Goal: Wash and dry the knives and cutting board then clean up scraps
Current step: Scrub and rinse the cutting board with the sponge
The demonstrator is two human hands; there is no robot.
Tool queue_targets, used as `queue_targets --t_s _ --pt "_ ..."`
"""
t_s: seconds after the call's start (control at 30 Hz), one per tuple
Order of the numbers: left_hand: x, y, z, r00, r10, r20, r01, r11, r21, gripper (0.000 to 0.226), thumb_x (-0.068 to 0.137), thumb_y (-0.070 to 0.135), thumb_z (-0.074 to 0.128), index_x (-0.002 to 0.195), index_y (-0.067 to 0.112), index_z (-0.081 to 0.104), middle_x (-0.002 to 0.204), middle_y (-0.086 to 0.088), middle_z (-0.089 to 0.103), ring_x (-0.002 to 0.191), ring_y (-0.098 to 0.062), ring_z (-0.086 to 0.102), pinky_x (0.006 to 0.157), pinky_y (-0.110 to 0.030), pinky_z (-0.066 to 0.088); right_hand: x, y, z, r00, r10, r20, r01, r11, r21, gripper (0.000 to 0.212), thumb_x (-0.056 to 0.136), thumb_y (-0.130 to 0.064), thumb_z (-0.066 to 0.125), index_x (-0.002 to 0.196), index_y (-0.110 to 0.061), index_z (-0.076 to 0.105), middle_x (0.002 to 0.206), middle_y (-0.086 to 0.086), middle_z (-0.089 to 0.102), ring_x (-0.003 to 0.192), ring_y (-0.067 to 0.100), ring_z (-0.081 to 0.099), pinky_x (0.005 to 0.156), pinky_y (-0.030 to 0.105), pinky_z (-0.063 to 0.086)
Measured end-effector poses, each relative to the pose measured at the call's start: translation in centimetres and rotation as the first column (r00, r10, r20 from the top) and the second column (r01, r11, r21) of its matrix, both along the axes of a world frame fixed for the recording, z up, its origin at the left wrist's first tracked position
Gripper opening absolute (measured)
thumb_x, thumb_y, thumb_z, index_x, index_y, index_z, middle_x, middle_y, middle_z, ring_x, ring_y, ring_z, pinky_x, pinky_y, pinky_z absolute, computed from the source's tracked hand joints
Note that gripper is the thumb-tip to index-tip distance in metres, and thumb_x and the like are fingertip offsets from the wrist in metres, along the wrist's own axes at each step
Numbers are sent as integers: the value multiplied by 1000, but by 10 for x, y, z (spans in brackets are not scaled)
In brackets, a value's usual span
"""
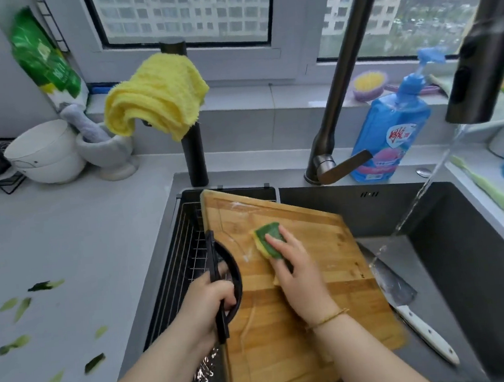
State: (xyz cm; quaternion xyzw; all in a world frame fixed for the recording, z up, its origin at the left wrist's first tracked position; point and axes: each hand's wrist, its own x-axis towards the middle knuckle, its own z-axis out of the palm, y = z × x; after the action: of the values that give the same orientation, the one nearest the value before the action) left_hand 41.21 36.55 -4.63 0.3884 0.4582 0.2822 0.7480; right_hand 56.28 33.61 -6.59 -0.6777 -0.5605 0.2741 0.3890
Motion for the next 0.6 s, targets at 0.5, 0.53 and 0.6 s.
queue_targets --t_s 0.5,0.53,0.6 --pt "73 -10 25 997 -10 -73 8 1000 -31 35 73 -16 28 89 6 50 52 -4 40 30 -8 37 32 -12 31 35 -81 13 1000 3 -16 -1 995 99 39 90 -16 49 113 -46 40 129 -36 22 125 -18 25 98 -6 16" --pt "76 -11 27 997 -24 -73 22 999 -27 36 73 -16 28 92 6 50 53 -3 41 30 -8 38 32 -12 32 46 -85 11 998 -45 -37 48 996 75 38 90 -16 49 113 -46 41 129 -35 23 127 -14 26 95 -8 16" --pt "84 -13 29 995 -50 -87 48 998 -27 33 73 -15 30 88 7 50 49 0 41 30 -7 38 33 -12 32 68 -94 7 965 -244 -98 244 970 -10 37 94 -10 48 119 -38 46 133 -29 26 131 -2 29 91 -9 18"
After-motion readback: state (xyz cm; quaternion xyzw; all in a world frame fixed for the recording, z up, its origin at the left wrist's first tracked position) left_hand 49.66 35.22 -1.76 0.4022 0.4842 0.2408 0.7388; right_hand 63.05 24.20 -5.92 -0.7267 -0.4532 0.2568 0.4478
